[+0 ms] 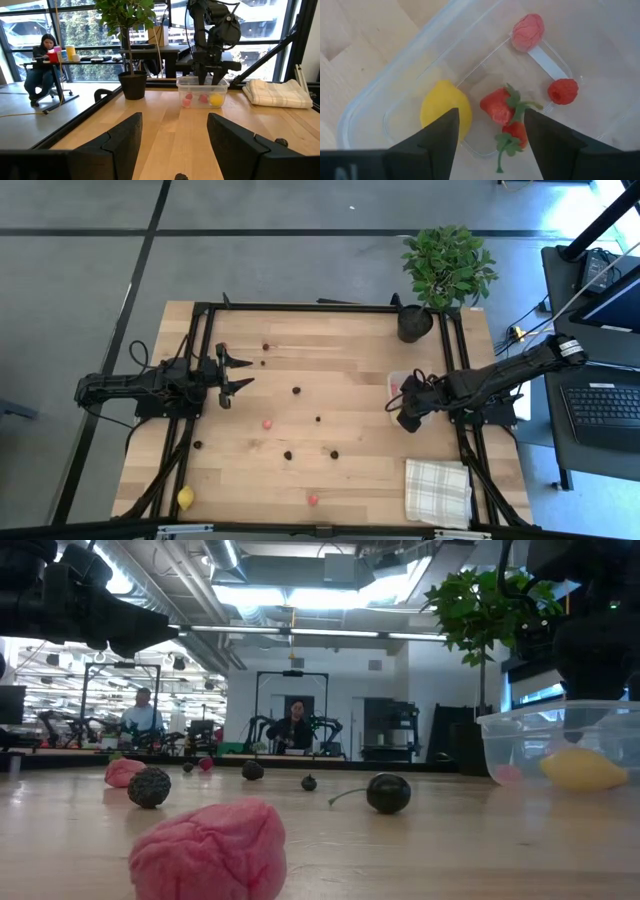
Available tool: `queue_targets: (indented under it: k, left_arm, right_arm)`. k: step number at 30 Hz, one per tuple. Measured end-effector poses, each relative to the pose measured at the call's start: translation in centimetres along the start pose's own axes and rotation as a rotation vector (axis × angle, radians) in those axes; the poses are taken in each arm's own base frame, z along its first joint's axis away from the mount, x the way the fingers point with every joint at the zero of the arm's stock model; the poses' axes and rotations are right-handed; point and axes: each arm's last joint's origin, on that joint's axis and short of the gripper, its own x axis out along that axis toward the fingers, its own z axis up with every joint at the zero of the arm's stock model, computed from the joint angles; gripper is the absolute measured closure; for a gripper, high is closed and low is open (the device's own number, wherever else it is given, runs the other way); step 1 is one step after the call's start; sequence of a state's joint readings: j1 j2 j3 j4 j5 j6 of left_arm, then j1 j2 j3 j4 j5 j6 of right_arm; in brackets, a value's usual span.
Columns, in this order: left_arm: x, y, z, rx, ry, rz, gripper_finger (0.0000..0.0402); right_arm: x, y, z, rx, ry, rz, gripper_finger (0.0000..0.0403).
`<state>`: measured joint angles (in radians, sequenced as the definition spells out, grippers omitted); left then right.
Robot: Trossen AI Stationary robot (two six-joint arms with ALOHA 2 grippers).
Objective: Pick and placing Produce into tupperware
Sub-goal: Put the right cherry into the transparent bin
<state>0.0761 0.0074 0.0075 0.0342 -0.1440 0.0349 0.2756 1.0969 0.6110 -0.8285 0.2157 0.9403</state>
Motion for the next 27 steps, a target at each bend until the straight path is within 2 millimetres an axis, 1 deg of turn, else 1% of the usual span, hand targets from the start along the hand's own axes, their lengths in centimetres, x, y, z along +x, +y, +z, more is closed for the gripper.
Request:
queue_targets:
  k: [5,10,13,17,20,22,27]
  left_arm:
    - [0.0,0.0,0.0,0.000,-0.001,0.000,0.0184]
    - [0.0,0.0,0.0,0.000,0.000,0.000,0.0184]
    - [0.0,0.0,0.0,0.000,0.000,0.000,0.0184]
    - [0.0,0.0,0.0,0.000,0.000,0.000,0.0184]
    - [0.0,0.0,0.0,0.000,0.000,0.000,0.0184]
    - [0.0,0.0,0.0,0.000,-0.001,0.000,0.0184]
    - [0.0,0.0,0.0,0.000,-0.001,0.000,0.0184]
  right_arm:
    - [-1.6,0.5,0.8,-0.005,-0.005,0.006,0.0176]
    - [-3.3,1.6,2.1,-0.040,-0.063,0.078,0.0176]
    - [-4.0,2.8,3.1,-0.096,-0.162,0.184,0.0176]
    - [-4.7,4.8,4.6,-0.222,-0.357,0.348,0.0176]
    - [-4.8,6.5,5.3,-0.321,-0.476,0.428,0.0176]
    - [-4.5,7.5,5.6,-0.385,-0.530,0.453,0.0176]
    - [-2.8,9.3,5.8,-0.463,-0.563,0.456,0.0176]
